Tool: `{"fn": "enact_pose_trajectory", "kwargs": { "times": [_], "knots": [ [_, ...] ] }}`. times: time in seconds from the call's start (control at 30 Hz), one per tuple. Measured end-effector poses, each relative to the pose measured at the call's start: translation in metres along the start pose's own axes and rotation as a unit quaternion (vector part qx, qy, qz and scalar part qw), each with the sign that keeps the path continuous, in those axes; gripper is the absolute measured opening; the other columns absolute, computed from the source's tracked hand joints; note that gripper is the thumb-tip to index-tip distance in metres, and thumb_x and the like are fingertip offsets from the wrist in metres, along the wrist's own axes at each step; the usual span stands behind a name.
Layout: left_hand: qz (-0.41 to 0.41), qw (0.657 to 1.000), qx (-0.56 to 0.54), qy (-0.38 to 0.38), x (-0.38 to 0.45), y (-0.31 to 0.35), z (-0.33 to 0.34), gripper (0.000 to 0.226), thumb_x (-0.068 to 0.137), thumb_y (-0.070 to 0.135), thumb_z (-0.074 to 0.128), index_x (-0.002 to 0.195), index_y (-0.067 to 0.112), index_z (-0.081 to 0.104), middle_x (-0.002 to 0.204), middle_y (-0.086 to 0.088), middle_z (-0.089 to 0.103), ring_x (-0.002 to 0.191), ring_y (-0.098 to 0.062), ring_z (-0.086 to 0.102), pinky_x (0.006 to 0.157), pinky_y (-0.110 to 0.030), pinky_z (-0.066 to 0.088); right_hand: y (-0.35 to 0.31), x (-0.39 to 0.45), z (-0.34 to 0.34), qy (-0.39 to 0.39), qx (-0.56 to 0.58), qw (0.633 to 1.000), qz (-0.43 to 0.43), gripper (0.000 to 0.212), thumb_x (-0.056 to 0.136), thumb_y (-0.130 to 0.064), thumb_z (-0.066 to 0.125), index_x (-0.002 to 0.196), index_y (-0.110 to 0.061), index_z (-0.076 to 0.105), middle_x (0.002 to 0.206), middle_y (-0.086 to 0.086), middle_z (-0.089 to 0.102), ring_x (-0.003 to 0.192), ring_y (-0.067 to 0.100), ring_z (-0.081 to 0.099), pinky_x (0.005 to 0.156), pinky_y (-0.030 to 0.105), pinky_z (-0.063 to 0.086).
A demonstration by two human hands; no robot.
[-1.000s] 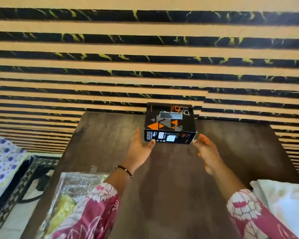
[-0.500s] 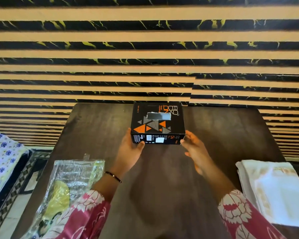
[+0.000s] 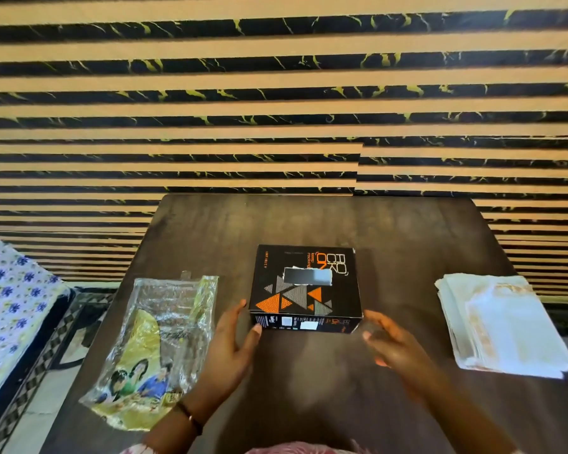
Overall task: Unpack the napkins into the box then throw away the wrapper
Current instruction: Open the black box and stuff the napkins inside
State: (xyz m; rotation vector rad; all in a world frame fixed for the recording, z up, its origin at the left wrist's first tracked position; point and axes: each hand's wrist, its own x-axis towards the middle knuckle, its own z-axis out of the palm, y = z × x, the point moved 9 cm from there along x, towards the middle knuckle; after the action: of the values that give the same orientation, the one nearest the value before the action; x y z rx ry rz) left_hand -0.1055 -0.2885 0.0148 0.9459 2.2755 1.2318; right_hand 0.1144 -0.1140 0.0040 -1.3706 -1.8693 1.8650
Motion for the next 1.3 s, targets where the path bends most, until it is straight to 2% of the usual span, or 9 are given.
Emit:
{"fn": "enact_pose_trajectory", "kwargs": {
  "times": [0.13,0.3,0.4,0.53,0.7,0.87,1.0,1.13,1.3],
  "knots": [
    [-0.042,0.999,-0.033,-0.002,0.024,-0.005,0.003,0.055,0.088,0.032,0.058,0.137,0.015,0.039,0.139,-0.002,0.046,0.129,-0.017,0.043,0.109,-0.037,0.034,-0.021,0.016,0.003,-0.001,-0.029,0.999,-0.021,0.037,0.092,-0.011,0.053,0.128,-0.019,0.048,0.114,-0.001,0.058,0.102,0.012,0.054,0.083,0.028,0.04],
    [0.006,1.0,-0.004,-0.011,0.023,0.01,0.016,0.053,0.084,0.027,0.057,0.133,0.017,0.042,0.121,0.004,0.056,0.107,-0.01,0.055,0.096,-0.031,0.044,-0.016,0.03,0.006,0.039,-0.032,0.999,-0.019,0.03,0.088,-0.018,0.056,0.117,-0.026,0.056,0.111,-0.004,0.068,0.099,0.014,0.064,0.097,0.042,0.047],
    [0.019,1.0,0.022,0.009,0.006,0.005,0.015,0.061,0.082,0.045,0.051,0.136,0.018,0.039,0.121,0.004,0.054,0.108,-0.009,0.053,0.094,-0.029,0.043,-0.007,0.018,0.004,0.036,-0.043,0.998,-0.025,0.03,0.089,-0.018,0.055,0.117,-0.03,0.055,0.107,-0.008,0.067,0.098,0.013,0.064,0.097,0.045,0.048],
    [0.026,1.0,-0.01,0.013,-0.02,-0.004,0.006,0.038,0.086,0.04,0.047,0.123,0.033,0.049,0.115,0.018,0.058,0.105,0.007,0.055,0.093,-0.031,0.047,0.009,-0.009,-0.005,-0.012,-0.056,0.998,-0.026,0.03,0.092,-0.014,0.052,0.119,-0.027,0.051,0.112,-0.009,0.06,0.099,0.009,0.059,0.096,0.036,0.047],
    [0.066,0.992,0.082,0.063,-0.02,0.016,-0.006,0.034,0.091,0.037,0.044,0.122,0.026,0.054,0.12,0.007,0.055,0.102,-0.01,0.054,0.092,-0.038,0.047,0.023,-0.012,-0.038,-0.035,-0.135,0.99,-0.021,0.034,0.091,-0.019,0.054,0.126,-0.019,0.053,0.119,-0.008,0.055,0.107,0.006,0.051,0.093,0.024,0.041],
    [0.139,0.976,0.167,-0.003,0.009,0.075,0.058,0.057,0.086,0.049,0.037,0.135,0.02,0.043,0.143,0.001,0.042,0.139,-0.014,0.026,0.117,-0.043,0.016,-0.019,0.016,-0.046,-0.023,-0.134,0.988,-0.079,0.036,0.091,-0.017,0.055,0.127,-0.017,0.053,0.123,-0.005,0.057,0.115,0.009,0.053,0.097,0.024,0.039],
    [0.115,0.936,0.326,-0.07,0.013,0.084,0.118,0.066,0.088,0.057,0.025,0.146,0.026,0.015,0.157,0.008,0.008,0.145,-0.012,-0.002,0.115,-0.048,-0.01,-0.043,0.036,-0.03,-0.024,-0.157,0.981,-0.108,0.044,0.09,-0.021,0.056,0.132,-0.024,0.047,0.122,-0.001,0.06,0.111,0.011,0.055,0.097,0.03,0.042],
    [0.102,0.92,0.371,-0.07,0.011,0.08,0.123,0.07,0.083,0.062,0.007,0.146,0.031,0.008,0.157,0.011,0.004,0.144,-0.011,-0.006,0.114,-0.049,-0.014,-0.046,0.045,-0.021,-0.034,-0.141,0.985,-0.096,0.04,0.09,-0.023,0.054,0.129,-0.026,0.048,0.109,0.002,0.06,0.11,0.016,0.056,0.093,0.029,0.041],
    [0.096,0.919,0.375,-0.075,0.01,0.08,0.124,0.071,0.082,0.063,0.004,0.146,0.032,0.009,0.158,0.01,0.004,0.145,-0.012,-0.006,0.114,-0.052,-0.012,-0.043,0.05,-0.027,-0.028,-0.171,0.98,-0.102,0.029,0.09,-0.024,0.054,0.118,-0.025,0.054,0.118,0.004,0.058,0.104,0.018,0.057,0.086,0.03,0.042]
  ]
}}
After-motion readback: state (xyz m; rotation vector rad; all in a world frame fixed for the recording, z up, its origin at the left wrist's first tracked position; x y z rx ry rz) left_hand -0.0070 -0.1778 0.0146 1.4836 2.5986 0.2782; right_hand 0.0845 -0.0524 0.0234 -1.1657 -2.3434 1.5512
